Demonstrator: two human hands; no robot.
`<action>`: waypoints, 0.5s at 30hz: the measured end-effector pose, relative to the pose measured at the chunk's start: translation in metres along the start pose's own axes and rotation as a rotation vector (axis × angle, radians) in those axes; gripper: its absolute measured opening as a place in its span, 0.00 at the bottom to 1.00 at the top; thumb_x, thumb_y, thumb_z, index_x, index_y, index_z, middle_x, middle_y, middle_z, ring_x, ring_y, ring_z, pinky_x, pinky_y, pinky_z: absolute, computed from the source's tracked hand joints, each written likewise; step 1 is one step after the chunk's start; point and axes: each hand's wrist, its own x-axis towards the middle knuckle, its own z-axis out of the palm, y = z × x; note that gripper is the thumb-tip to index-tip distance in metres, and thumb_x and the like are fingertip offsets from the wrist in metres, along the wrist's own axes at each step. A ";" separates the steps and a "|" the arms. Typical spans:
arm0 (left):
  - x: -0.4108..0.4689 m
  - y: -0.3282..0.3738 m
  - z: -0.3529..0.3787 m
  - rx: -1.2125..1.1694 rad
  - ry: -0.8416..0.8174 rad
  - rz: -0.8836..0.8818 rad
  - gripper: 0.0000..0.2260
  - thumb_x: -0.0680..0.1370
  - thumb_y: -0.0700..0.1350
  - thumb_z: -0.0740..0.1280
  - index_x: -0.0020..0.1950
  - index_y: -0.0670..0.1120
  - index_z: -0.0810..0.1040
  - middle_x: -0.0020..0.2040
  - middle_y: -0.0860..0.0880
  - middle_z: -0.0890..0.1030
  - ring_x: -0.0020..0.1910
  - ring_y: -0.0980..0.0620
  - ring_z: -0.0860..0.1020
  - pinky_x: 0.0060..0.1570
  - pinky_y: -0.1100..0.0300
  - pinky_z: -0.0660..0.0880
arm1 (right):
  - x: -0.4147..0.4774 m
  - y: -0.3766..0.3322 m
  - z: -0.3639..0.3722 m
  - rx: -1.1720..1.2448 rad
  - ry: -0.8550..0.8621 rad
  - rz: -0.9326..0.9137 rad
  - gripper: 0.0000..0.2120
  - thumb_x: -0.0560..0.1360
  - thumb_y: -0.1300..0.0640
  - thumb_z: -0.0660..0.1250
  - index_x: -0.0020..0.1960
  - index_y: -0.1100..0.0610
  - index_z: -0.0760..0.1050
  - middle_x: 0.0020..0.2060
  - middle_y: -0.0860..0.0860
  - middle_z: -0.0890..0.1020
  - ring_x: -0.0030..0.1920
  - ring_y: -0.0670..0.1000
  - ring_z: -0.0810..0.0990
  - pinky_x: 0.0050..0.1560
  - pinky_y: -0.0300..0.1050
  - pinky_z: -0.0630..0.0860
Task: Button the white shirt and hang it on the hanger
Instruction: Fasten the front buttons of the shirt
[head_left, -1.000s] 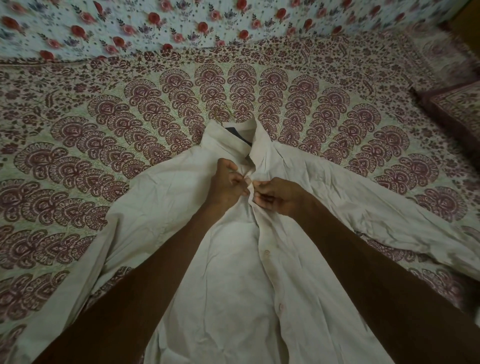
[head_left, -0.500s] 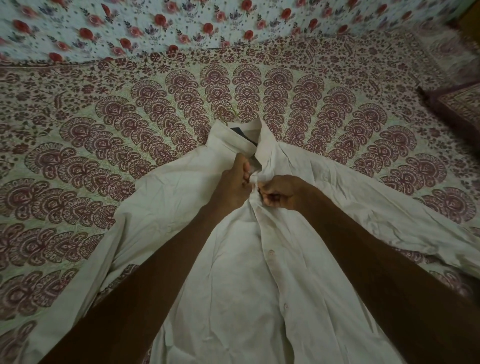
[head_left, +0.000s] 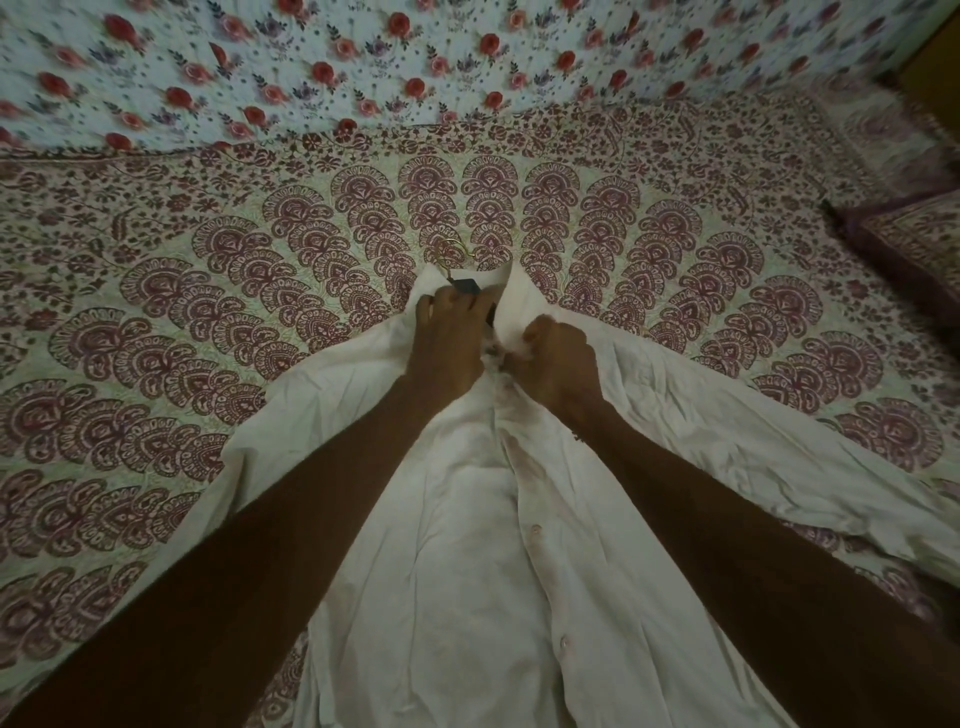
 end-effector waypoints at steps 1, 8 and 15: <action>0.003 -0.003 -0.002 0.077 0.006 0.019 0.23 0.72 0.42 0.72 0.65 0.51 0.73 0.59 0.48 0.78 0.62 0.43 0.70 0.61 0.47 0.63 | 0.002 -0.001 0.000 -0.059 -0.008 0.005 0.17 0.72 0.48 0.70 0.52 0.60 0.78 0.48 0.58 0.83 0.50 0.59 0.81 0.46 0.46 0.75; 0.010 -0.012 -0.016 -0.194 0.239 -0.250 0.07 0.73 0.41 0.71 0.49 0.51 0.79 0.51 0.49 0.78 0.55 0.45 0.72 0.52 0.53 0.65 | 0.016 -0.013 -0.005 0.783 -0.097 0.289 0.13 0.79 0.57 0.63 0.38 0.58 0.78 0.36 0.58 0.85 0.39 0.60 0.85 0.47 0.61 0.82; -0.004 -0.009 -0.001 -0.166 0.324 -0.245 0.12 0.71 0.37 0.73 0.50 0.49 0.75 0.57 0.47 0.72 0.55 0.46 0.72 0.51 0.54 0.72 | 0.009 -0.009 0.002 0.234 -0.001 0.149 0.18 0.75 0.45 0.68 0.57 0.56 0.79 0.53 0.51 0.84 0.55 0.52 0.80 0.50 0.38 0.66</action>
